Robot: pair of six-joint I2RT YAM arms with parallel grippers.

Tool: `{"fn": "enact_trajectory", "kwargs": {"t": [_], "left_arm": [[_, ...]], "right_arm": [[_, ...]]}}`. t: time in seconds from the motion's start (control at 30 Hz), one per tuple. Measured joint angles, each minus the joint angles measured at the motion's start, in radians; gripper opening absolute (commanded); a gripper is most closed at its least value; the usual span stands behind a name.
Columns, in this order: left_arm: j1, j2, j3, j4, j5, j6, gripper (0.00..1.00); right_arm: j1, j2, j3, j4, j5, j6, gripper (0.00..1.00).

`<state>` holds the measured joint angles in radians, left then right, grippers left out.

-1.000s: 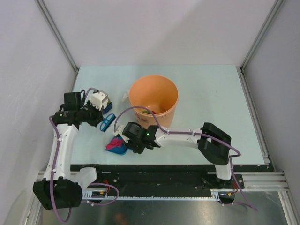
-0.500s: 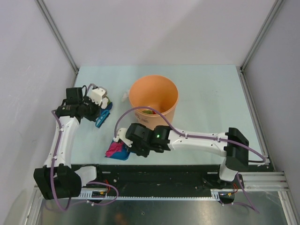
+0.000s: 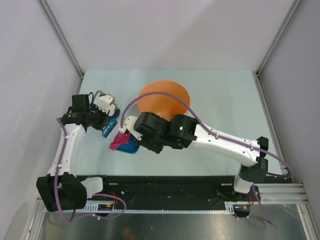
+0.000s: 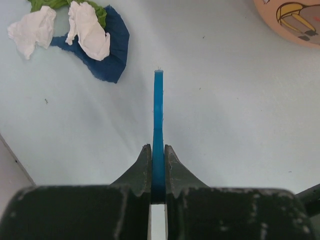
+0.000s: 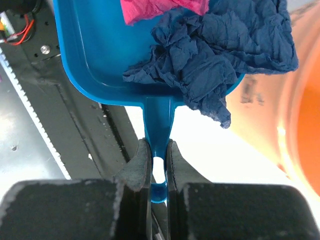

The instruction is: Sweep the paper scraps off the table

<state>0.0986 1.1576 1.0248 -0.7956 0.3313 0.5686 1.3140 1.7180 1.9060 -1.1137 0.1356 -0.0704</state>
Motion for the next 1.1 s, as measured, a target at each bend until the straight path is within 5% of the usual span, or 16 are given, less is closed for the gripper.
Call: {"fn": "enact_trajectory", "kwargs": {"t": [0.2,0.43,0.67,0.9,1.1], "left_arm": [[0.0,-0.013,-0.018,0.001,-0.007,0.0,0.0],[0.0,-0.031,-0.036,0.001,-0.011,0.001,0.0],[0.0,-0.031,-0.037,0.002,-0.015,0.002,0.0],[0.0,-0.031,-0.037,0.002,-0.015,0.002,0.0],[0.0,-0.034,-0.042,0.002,-0.015,0.008,0.0]], "right_arm": [[-0.08,0.022,0.196,-0.101,0.113,-0.013,0.0],[-0.241,0.034,0.236,-0.152,0.434,-0.075,0.0],[-0.224,0.002,-0.085,0.023,0.832,-0.365,0.0],[-0.169,-0.15,-0.592,0.737,1.057,-1.083,0.0],[-0.161,-0.29,-0.8,1.301,1.055,-1.617,0.0]]}}
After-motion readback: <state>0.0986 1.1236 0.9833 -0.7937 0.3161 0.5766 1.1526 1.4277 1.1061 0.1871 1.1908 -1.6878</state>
